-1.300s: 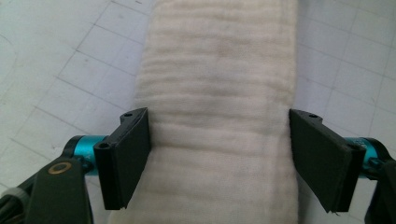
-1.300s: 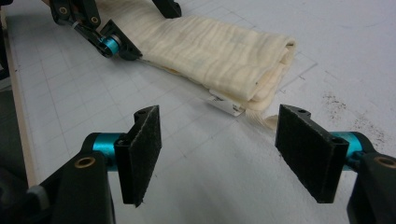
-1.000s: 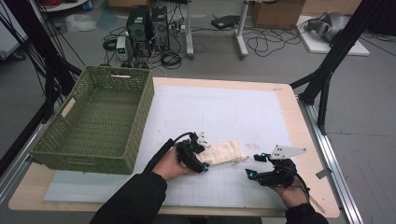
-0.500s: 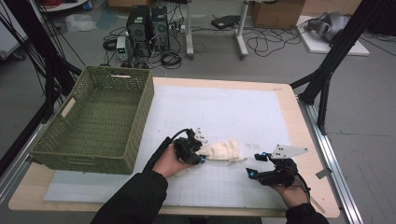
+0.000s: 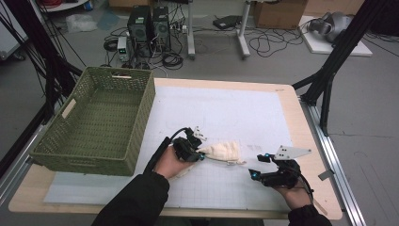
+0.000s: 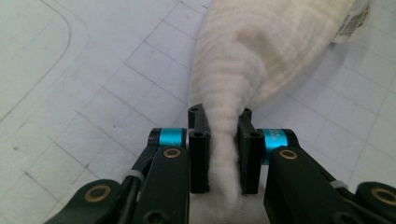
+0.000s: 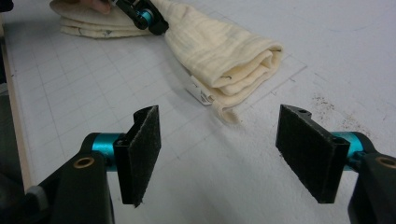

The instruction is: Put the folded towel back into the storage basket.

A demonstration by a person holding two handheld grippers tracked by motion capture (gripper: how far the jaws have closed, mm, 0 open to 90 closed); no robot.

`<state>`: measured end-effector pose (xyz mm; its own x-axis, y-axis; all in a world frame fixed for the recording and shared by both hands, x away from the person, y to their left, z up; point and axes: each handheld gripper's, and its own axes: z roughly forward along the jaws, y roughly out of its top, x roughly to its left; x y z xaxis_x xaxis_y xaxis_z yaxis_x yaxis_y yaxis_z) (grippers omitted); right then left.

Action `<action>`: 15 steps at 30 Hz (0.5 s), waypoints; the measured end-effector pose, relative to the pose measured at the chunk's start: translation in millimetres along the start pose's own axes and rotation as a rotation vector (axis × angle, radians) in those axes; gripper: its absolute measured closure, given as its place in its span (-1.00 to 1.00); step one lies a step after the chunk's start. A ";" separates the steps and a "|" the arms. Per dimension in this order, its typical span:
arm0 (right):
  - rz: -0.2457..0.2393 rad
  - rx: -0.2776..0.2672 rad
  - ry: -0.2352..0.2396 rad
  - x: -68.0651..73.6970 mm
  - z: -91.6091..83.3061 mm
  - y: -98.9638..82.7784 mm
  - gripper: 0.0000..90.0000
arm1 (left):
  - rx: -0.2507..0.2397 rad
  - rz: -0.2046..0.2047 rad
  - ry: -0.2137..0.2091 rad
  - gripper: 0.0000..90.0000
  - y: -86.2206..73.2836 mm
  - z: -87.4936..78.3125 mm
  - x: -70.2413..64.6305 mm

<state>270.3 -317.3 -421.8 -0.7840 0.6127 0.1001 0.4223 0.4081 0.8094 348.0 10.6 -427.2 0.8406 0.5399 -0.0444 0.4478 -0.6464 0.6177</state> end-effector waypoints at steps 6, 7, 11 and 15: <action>0.008 0.000 -0.003 -1.0 -1.3 -1.3 -0.33 | -0.038 -0.071 -0.025 0.76 -2.9 -4.3 3.7; 0.011 0.001 -0.002 -0.8 -1.5 -1.4 -0.33 | -0.044 -0.080 -0.031 0.76 -3.8 -5.7 5.2; 0.008 -0.008 -0.004 -1.6 -1.4 -1.5 -0.35 | -0.067 -0.113 -0.035 0.76 -5.5 -11.5 7.3; 0.017 -0.013 -0.004 -1.5 -1.9 -1.8 -0.39 | -0.097 -0.141 -0.033 0.76 -5.2 -19.3 8.4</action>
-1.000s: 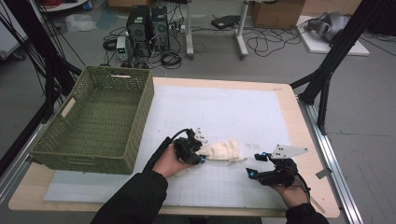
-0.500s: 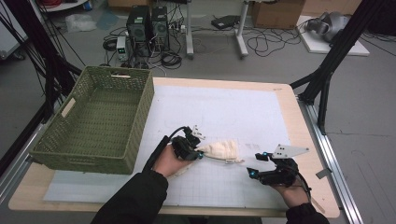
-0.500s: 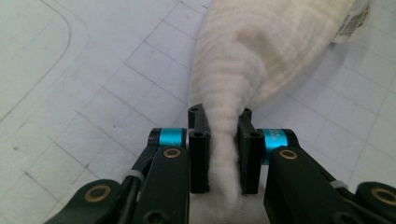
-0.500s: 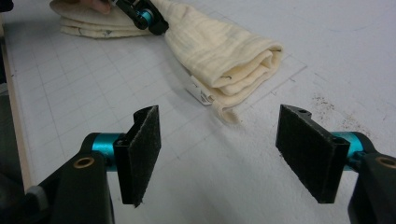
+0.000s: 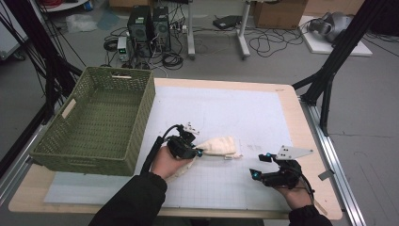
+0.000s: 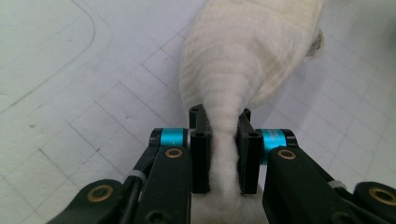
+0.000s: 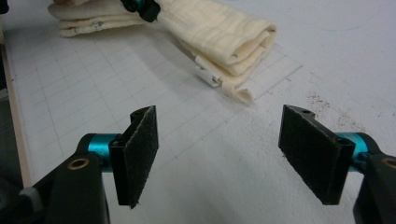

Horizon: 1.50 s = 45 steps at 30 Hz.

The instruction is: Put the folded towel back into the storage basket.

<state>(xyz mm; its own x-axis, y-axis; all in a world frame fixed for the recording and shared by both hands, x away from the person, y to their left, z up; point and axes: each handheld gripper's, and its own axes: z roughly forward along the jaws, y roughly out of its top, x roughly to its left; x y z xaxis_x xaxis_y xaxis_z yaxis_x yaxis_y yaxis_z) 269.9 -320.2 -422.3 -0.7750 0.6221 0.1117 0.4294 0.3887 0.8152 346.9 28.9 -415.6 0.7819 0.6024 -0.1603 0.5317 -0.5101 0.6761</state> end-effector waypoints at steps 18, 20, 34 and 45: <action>0.012 0.005 0.015 -1.6 2.7 -2.6 -0.55 | -0.059 -0.082 -0.017 0.76 -0.1 -13.7 5.6; 0.013 0.008 0.011 -1.9 3.0 -3.0 -0.56 | -0.064 -0.084 -0.017 0.76 0.0 -14.1 5.9; 0.029 -0.002 -0.003 -5.5 2.4 -5.2 -0.64 | -0.114 -0.164 -0.062 0.76 2.7 -22.0 13.5; 0.027 -0.008 0.000 -5.3 2.6 -4.8 -0.65 | -0.159 -0.211 -0.074 0.76 11.9 -36.3 21.6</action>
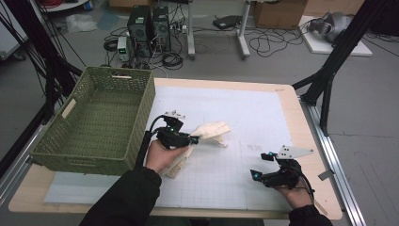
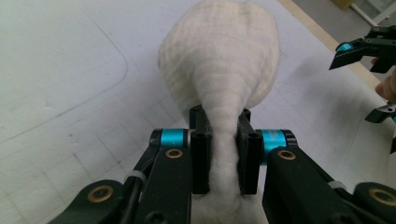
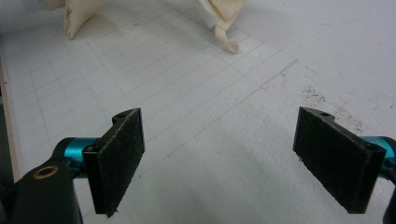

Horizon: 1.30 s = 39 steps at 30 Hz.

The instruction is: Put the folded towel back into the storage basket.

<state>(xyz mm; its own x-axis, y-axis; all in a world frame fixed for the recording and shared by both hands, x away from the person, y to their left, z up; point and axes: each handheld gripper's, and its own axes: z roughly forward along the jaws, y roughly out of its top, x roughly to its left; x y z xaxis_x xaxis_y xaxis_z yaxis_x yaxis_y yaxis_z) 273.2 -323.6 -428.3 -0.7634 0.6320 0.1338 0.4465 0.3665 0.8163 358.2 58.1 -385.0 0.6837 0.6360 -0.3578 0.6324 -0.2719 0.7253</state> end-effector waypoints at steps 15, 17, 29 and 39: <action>-0.004 -0.002 0.012 -0.6 1.1 1.3 -0.65 | -0.087 -0.131 -0.085 0.77 28.4 -32.1 8.9; -0.008 -0.005 0.012 -0.9 1.1 1.6 -0.65 | -0.092 -0.142 -0.097 0.77 31.5 -35.8 10.6; -0.009 -0.014 0.015 -1.6 2.8 4.1 -0.65 | -0.088 -0.159 -0.164 0.77 45.2 -55.9 17.8; -0.018 -0.020 0.014 -2.6 3.2 4.7 -0.65 | -0.104 -0.159 -0.144 0.77 56.6 -81.5 21.9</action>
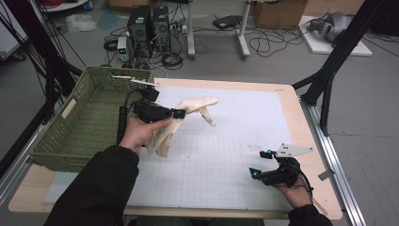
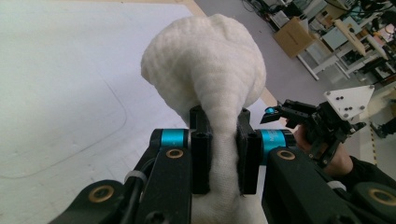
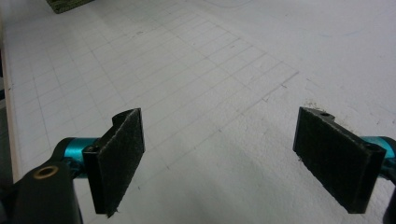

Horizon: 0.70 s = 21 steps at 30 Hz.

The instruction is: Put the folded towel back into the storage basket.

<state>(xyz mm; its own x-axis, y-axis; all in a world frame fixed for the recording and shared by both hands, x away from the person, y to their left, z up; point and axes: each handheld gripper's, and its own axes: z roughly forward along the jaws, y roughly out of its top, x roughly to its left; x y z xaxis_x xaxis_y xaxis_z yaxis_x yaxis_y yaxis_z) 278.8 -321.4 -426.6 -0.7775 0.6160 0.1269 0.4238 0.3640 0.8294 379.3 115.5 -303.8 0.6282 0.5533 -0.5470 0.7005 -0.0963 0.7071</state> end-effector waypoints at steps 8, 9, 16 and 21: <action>0.002 0.007 0.003 0.4 2.0 0.9 -0.65 | -0.020 -0.030 0.015 0.77 6.9 -22.6 7.5; -0.005 0.005 0.003 -0.1 2.7 0.8 -0.65 | -0.025 -0.033 0.015 0.77 7.6 -25.5 8.1; -0.001 0.013 0.008 0.2 5.0 1.3 -0.65 | -0.052 -0.053 0.020 0.77 13.3 -43.7 10.6; -0.002 0.013 0.004 -0.5 4.8 1.0 -0.65 | -0.060 -0.061 0.024 0.77 12.8 -56.1 15.9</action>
<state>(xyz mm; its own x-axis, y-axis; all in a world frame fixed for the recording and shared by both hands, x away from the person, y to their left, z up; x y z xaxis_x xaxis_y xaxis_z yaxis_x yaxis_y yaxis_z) 281.8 -318.0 -428.4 -0.7803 0.6123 0.1271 0.4280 0.3746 0.8225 379.2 169.5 -278.3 0.5764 0.5762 -0.5794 0.7151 -0.0125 0.6989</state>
